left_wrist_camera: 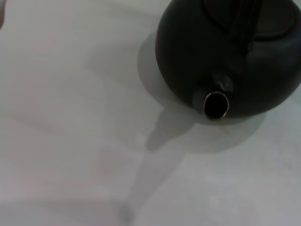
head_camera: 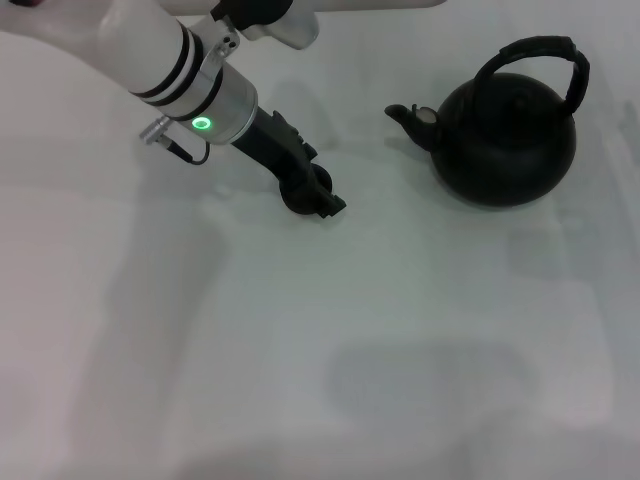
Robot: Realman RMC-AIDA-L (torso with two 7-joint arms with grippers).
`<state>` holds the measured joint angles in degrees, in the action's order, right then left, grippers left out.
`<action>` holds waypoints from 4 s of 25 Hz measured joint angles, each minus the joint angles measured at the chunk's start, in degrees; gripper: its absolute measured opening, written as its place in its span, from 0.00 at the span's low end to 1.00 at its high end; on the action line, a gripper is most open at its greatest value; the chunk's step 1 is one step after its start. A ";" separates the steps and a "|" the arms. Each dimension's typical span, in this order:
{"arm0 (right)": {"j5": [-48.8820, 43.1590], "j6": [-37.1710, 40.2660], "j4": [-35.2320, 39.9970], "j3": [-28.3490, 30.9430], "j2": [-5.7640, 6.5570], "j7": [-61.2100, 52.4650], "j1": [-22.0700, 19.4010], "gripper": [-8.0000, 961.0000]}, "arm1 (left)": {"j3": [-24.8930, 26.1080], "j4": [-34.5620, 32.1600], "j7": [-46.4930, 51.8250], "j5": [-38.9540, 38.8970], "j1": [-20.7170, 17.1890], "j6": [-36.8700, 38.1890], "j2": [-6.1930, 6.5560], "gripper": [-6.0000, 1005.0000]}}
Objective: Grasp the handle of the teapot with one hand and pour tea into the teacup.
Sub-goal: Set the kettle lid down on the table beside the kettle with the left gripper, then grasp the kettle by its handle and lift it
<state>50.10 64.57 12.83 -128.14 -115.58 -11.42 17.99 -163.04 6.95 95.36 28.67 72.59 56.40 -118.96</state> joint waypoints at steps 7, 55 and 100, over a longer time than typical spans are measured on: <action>0.00 0.00 0.00 0.00 0.00 0.00 0.01 0.91 | 0.00 0.60 0.08 -0.35 1.45 -0.05 0.15 0.88; -6.46 2.15 -0.03 0.20 1.66 -11.10 0.85 0.91 | 0.78 -12.48 -79.50 -106.38 -39.50 14.03 -0.19 0.88; -27.77 1.81 -6.33 2.68 0.58 -25.18 4.81 0.80 | 0.77 -14.86 -82.51 -108.09 -46.12 15.15 -0.21 0.88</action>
<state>22.32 66.38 6.50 -125.47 -115.00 -36.61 22.81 -162.27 -7.91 12.85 -79.42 26.47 71.55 -119.18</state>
